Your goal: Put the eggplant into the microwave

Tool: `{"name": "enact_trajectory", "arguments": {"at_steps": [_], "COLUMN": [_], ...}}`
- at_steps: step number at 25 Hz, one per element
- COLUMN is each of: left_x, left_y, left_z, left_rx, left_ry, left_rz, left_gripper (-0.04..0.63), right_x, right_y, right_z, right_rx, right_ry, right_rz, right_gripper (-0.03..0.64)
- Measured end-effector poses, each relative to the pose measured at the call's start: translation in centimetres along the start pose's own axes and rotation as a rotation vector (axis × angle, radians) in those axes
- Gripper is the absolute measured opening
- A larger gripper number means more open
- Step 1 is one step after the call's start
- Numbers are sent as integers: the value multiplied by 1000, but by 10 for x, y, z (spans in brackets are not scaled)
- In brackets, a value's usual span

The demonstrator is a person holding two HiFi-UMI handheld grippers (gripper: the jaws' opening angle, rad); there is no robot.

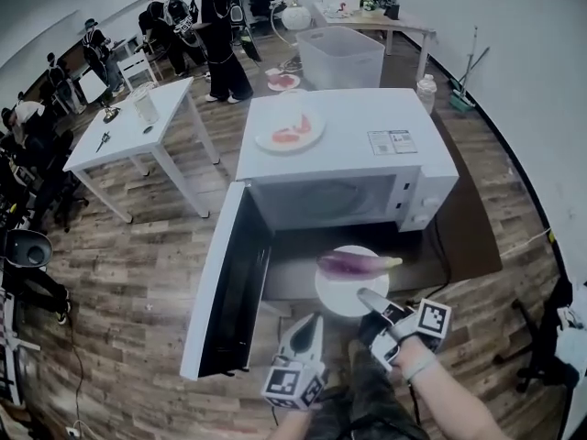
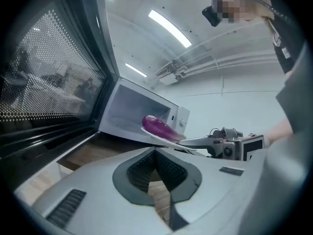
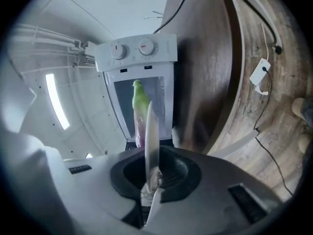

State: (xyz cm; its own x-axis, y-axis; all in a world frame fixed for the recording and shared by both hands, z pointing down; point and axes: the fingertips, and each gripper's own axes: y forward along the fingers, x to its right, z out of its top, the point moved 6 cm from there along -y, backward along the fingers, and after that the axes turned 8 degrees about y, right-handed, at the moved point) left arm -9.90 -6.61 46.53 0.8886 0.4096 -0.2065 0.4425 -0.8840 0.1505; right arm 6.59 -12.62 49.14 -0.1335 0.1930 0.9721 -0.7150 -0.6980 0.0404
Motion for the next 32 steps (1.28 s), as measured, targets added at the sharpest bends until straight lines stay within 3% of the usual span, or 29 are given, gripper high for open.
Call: {"name": "enact_trajectory", "arguments": {"at_steps": [6,11,18,32], "left_x": [-18,-27,-32,-35], "left_y": [27,49,74,120], "left_z": [2,1,4,17], "left_rx": [21,42,42,12], "left_ry": [59,29,104,177], "left_rz": [35,35,13,-13], "left_gripper": [0,0,0,0], "right_x": [0,8,0,-2], "right_y": [32,51,84,127], "right_z": [19,40,61,86], "right_rx": [-22,-19,-51,-57], "right_ry": [2,0,-17,-14], "right_rz": [19,10,15,-3], "right_gripper": [21,21,21,21]}}
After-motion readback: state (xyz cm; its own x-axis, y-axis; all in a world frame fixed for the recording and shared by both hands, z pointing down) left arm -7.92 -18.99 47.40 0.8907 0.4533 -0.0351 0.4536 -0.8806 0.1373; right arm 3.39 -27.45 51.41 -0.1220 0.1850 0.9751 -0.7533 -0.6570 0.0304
